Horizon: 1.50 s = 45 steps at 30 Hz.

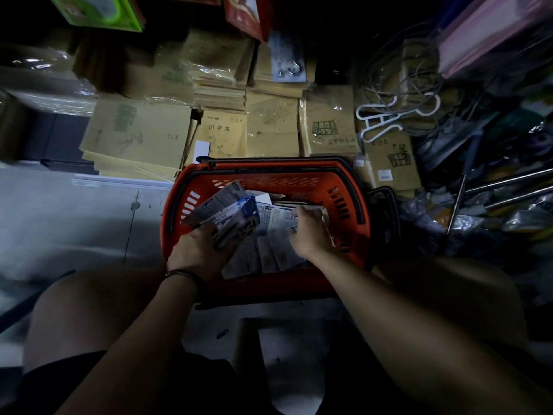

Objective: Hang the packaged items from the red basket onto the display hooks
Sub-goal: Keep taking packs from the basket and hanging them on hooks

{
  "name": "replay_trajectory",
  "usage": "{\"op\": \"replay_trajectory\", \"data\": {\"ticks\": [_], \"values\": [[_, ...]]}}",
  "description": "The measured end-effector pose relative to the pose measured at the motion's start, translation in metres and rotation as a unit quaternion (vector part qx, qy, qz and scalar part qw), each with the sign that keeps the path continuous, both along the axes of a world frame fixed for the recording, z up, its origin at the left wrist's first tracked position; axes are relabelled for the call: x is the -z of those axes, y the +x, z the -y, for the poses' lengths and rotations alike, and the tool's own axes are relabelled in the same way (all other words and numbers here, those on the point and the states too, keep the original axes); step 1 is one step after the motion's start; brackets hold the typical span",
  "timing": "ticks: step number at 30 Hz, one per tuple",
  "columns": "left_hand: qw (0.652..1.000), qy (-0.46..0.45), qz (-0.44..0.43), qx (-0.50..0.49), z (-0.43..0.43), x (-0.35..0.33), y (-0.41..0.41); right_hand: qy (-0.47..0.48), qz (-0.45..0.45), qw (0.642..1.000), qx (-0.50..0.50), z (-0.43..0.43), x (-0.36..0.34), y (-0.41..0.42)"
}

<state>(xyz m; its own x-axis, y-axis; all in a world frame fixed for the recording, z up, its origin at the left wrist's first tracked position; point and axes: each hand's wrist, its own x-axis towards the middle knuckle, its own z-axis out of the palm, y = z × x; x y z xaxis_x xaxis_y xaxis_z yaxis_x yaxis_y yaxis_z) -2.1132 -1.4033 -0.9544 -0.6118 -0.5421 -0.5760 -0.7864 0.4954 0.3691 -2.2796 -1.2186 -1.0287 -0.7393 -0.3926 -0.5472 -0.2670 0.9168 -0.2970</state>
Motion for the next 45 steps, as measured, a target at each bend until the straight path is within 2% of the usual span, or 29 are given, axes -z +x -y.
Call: {"op": "replay_trajectory", "data": {"ticks": [4,10,12,17,22,26,30,34,37,40,45], "values": [[0.999,0.003,0.022,-0.031,0.003,0.014,-0.002,0.087,0.132,0.987,-0.021,0.001,0.025,0.006],[0.999,0.016,0.022,-0.034,0.003,0.02,-0.007,0.103,0.129,0.983,-0.075,0.012,0.039,0.007],[0.999,0.019,0.019,-0.028,0.004,0.019,-0.008,0.104,0.116,0.986,-0.061,0.013,0.039,0.009],[0.999,0.036,0.01,-0.026,0.001,0.016,-0.01,0.052,0.078,0.995,0.031,0.003,0.024,0.016],[0.999,0.043,-0.01,-0.03,-0.002,0.009,-0.009,0.021,0.065,0.988,0.137,-0.041,0.009,0.023],[0.997,0.054,-0.034,-0.048,-0.009,-0.001,-0.007,-0.015,0.021,0.986,0.165,-0.056,-0.022,0.032],[0.989,0.082,-0.082,-0.091,-0.019,-0.011,0.001,-0.128,-0.029,0.972,0.193,-0.05,-0.054,0.037],[0.959,0.155,-0.178,-0.156,-0.024,-0.039,0.005,-0.261,-0.065,0.949,0.163,-0.046,-0.1,0.04],[0.914,0.224,-0.253,-0.223,-0.032,-0.072,0.004,-0.349,-0.061,0.925,0.141,-0.048,-0.142,0.044],[0.878,0.276,-0.306,-0.244,-0.041,-0.103,0.001,-0.428,-0.045,0.896,0.11,-0.052,-0.181,0.05],[0.827,0.351,-0.365,-0.244,-0.06,-0.145,-0.003,-0.475,-0.034,0.877,0.064,-0.064,-0.227,0.055]]}}
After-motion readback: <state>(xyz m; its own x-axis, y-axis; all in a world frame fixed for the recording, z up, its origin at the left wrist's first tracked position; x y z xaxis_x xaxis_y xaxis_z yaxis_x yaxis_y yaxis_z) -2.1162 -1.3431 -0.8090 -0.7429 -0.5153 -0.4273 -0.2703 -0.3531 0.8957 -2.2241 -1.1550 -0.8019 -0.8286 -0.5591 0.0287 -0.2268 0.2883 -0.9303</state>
